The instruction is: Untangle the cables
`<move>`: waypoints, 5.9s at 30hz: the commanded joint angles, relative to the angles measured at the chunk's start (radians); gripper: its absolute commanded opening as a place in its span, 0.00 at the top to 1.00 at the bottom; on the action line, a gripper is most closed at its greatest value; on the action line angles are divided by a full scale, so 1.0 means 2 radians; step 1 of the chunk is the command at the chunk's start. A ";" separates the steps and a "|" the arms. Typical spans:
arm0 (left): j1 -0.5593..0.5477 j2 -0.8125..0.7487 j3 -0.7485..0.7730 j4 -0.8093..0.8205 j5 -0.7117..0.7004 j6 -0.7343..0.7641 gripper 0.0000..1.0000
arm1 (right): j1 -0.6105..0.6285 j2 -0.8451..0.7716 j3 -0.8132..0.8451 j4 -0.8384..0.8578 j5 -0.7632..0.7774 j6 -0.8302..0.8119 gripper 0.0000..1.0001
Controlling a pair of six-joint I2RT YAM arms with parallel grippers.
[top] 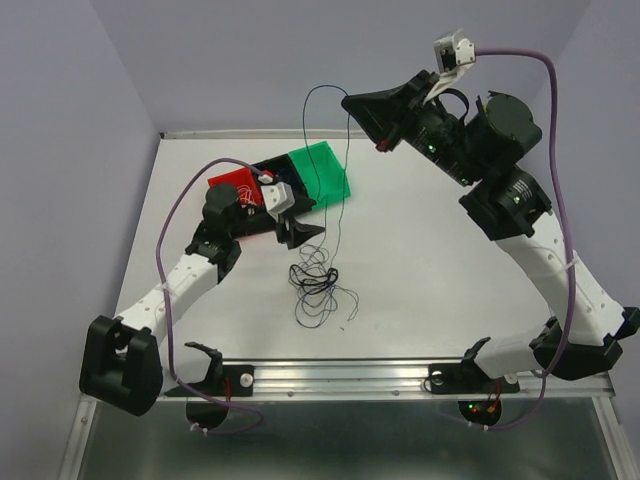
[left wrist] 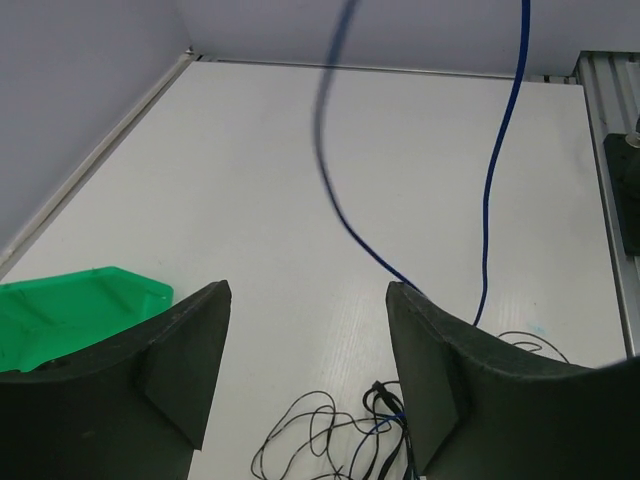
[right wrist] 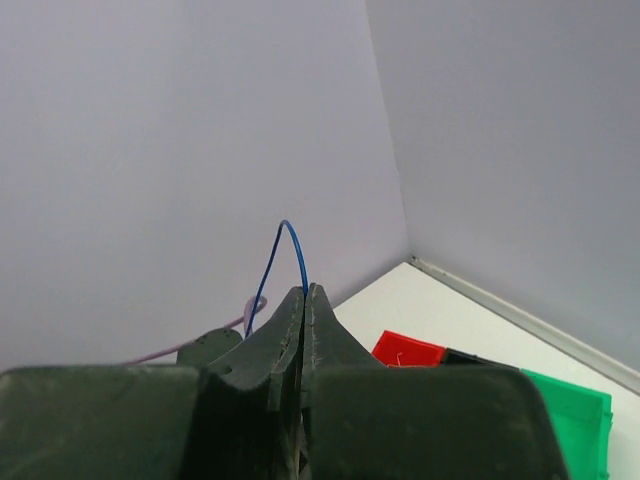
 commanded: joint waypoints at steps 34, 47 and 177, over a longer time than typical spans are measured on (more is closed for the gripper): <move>0.097 -0.074 0.103 -0.013 0.166 -0.075 0.10 | -0.001 0.048 0.056 0.040 -0.116 -0.018 1.00; 0.010 -0.030 0.156 -0.046 0.136 -0.084 0.10 | -0.001 0.067 0.056 0.078 -0.150 -0.028 1.00; 0.017 0.031 0.258 -0.247 -0.351 0.100 1.00 | -0.001 -0.068 -0.699 0.572 0.054 -0.063 0.00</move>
